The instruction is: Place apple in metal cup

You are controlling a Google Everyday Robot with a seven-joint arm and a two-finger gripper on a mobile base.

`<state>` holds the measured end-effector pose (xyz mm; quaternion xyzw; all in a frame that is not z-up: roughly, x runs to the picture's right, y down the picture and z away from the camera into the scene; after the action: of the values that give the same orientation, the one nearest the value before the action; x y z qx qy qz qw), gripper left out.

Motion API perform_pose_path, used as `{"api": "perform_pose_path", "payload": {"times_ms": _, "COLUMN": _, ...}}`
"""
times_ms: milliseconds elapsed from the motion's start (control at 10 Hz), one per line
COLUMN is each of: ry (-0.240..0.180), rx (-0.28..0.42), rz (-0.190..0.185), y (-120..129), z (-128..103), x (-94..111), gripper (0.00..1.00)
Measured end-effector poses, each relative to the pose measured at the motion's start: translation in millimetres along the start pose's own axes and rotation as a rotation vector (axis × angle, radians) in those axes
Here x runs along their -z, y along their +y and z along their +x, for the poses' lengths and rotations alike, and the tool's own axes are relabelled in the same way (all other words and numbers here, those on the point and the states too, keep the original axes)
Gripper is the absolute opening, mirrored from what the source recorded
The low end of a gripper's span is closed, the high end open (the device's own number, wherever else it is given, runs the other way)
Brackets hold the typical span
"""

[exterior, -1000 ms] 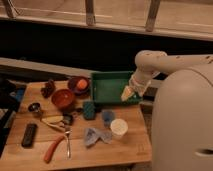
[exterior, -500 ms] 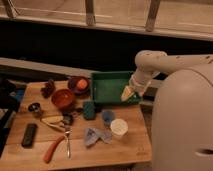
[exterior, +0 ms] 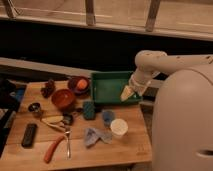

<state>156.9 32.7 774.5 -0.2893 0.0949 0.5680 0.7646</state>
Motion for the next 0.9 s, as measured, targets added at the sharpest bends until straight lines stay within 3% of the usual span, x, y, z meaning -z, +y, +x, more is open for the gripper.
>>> {"api": "perform_pose_path", "payload": {"times_ms": 300, "ry": -0.098, "rx": 0.091, "rz": -0.015, "y": 31, "z": -31, "x": 9, "gripper": 0.69}}
{"api": "perform_pose_path", "payload": {"times_ms": 700, "ry": -0.256, "rx": 0.258, "rz": -0.063, "y": 116, "z": -107, "x": 25, "gripper": 0.69}}
{"api": "perform_pose_path", "payload": {"times_ms": 900, "ry": -0.317, "rx": 0.322, "rz": -0.090, "y": 150, "z": -133, "x": 34, "gripper": 0.69}}
